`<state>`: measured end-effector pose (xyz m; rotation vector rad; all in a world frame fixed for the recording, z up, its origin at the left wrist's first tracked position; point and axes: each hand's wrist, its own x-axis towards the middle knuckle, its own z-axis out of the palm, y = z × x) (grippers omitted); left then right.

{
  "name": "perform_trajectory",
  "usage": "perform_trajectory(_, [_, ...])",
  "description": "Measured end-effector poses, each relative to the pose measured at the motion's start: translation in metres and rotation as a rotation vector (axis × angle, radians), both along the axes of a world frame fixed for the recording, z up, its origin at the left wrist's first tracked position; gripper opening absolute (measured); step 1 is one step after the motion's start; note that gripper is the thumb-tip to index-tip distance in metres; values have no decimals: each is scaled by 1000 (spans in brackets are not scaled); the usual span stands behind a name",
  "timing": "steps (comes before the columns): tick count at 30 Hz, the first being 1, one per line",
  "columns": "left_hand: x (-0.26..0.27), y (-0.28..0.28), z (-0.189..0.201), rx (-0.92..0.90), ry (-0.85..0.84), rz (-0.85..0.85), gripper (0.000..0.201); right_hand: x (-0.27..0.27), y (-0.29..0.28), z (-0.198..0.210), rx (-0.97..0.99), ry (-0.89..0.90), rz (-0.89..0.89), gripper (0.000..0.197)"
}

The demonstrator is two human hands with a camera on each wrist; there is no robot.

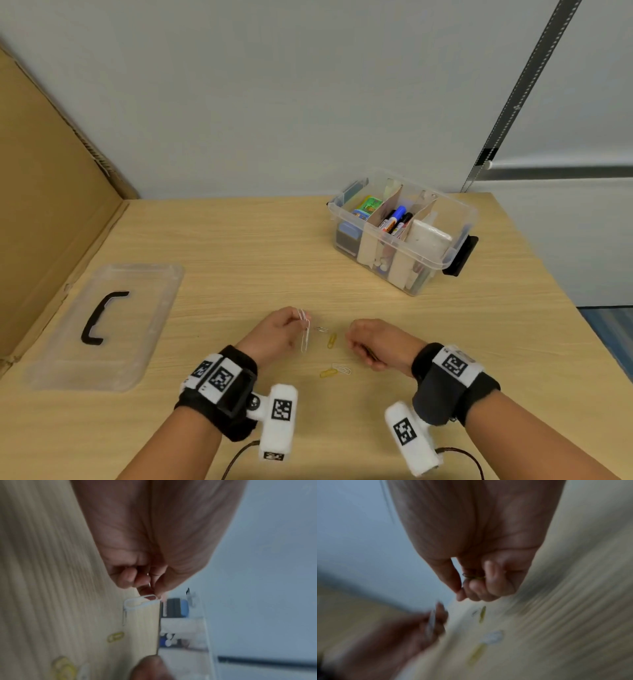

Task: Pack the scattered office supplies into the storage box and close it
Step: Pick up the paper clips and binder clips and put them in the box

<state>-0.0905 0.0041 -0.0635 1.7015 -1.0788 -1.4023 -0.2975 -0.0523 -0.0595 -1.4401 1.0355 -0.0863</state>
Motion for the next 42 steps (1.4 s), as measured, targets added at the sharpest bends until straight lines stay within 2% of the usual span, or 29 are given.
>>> perform_trajectory(2, [5, 0, 3, 52, 376, 193, 21, 5, 8, -5, -297, 220, 198, 15])
perform_trajectory(5, [8, 0, 4, 97, 678, 335, 25, 15, 21, -11, -498, 399, 373, 25])
perform_trajectory(8, [8, 0, 2, 139, 817, 399, 18, 24, 26, -16, -638, 466, 421, 18])
perform_trajectory(12, [9, -1, -1, 140, 834, 366, 18, 28, 25, -15, -740, 586, 499, 20])
perform_trajectory(14, [9, -2, 0, 140, 727, 301, 13, 23, 19, -12, -711, 550, 439, 7])
perform_trajectory(16, [8, -4, 1, 133, 529, 247, 26, 15, 8, -11, -578, 408, 289, 9])
perform_trajectory(17, [6, -5, 1, 118, 401, 209, 36, 10, 3, -11, -453, 302, 175, 13])
perform_trajectory(19, [4, -8, 0, 21, 15, 72, 45, 3, -3, -12, -73, -7, -123, 18])
perform_trajectory(20, [3, -10, -2, -50, -207, -24, 42, 0, -4, -12, 129, -178, -253, 18])
perform_trajectory(21, [2, -13, -4, -114, -404, -119, 34, -1, -4, -10, 289, -311, -335, 19])
perform_trajectory(23, [-2, -17, -4, -143, -663, -279, 16, 1, -3, -6, 412, -415, -377, 25])
perform_trajectory(25, [-7, -20, -4, -143, -765, -408, 23, 7, -1, -4, 342, -351, -314, 24])
perform_trajectory(26, [-9, -23, -4, -145, -777, -442, 25, 10, 0, -5, 218, -261, -225, 22])
perform_trajectory(29, [-12, -30, 0, -176, -824, -480, 18, 18, 10, -4, -338, 118, 254, 17])
perform_trajectory(31, [-13, -32, 2, -180, -860, -507, 15, 22, 16, -3, -572, 291, 545, 10])
perform_trajectory(32, [-13, -32, 1, -171, -865, -510, 14, 24, 18, -2, -660, 362, 641, 17])
perform_trajectory(34, [-14, -32, 0, -140, -854, -500, 11, 27, 17, -3, -745, 417, 710, 23])
perform_trajectory(40, [-14, -31, -2, -54, -780, -517, 14, 30, 18, -8, -914, 448, 714, 21])
perform_trajectory(42, [-13, -29, -2, -59, -775, -532, 15, 26, 16, -11, -876, 429, 651, 13])
